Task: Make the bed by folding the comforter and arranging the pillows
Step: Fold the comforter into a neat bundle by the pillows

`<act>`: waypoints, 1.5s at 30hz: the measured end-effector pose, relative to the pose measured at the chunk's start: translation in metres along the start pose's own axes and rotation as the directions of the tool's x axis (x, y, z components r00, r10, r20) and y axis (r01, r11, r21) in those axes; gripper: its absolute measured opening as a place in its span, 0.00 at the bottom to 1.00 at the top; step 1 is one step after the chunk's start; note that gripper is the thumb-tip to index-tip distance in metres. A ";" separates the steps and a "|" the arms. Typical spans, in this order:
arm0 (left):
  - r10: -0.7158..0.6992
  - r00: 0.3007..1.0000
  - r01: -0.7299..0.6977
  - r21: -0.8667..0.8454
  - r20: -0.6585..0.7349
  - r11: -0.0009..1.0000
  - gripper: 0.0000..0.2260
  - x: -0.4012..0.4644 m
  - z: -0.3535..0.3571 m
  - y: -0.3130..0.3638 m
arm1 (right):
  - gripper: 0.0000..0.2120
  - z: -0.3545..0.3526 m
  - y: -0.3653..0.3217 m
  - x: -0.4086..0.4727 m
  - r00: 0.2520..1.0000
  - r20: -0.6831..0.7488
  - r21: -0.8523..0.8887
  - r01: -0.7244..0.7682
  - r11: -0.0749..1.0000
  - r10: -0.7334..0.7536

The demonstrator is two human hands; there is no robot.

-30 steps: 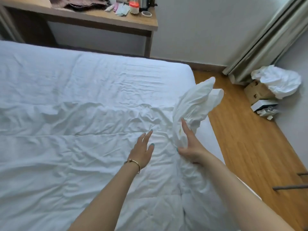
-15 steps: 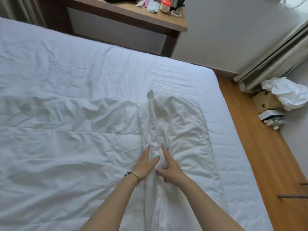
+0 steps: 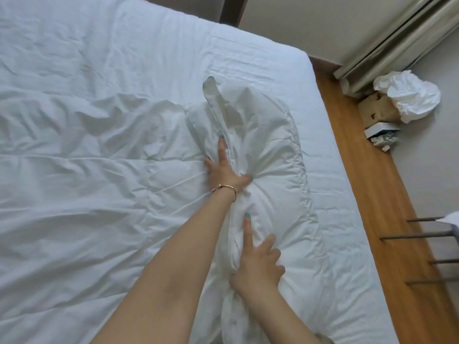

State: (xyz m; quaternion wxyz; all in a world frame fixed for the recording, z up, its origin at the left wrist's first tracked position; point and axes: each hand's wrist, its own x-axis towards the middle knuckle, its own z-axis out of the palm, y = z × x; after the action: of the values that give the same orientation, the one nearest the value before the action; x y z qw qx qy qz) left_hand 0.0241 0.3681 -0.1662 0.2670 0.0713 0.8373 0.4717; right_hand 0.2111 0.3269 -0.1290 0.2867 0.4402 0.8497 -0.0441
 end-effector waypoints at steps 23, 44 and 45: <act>0.286 0.955 -0.293 0.110 0.076 0.950 0.39 -0.015 -0.189 -0.111 | 0.51 0.027 -0.110 -0.066 0.794 0.101 0.487 0.485 0.726 -0.599; -0.018 0.959 0.220 0.700 -0.284 0.680 0.21 -0.010 -0.166 -0.050 | 0.22 -0.074 -0.034 0.067 0.803 -0.428 0.396 0.579 0.713 -0.414; 0.085 0.958 0.128 0.677 -0.272 0.725 0.20 -0.004 -0.157 -0.033 | 0.22 -0.086 -0.038 0.081 0.809 -0.432 0.386 0.565 0.729 -0.399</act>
State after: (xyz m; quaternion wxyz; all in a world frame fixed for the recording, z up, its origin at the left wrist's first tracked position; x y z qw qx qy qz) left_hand -0.0489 0.2305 -0.1275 0.1037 0.0867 0.9823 0.1293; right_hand 0.1071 0.3908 -0.1064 0.0003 0.2602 0.9290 -0.2631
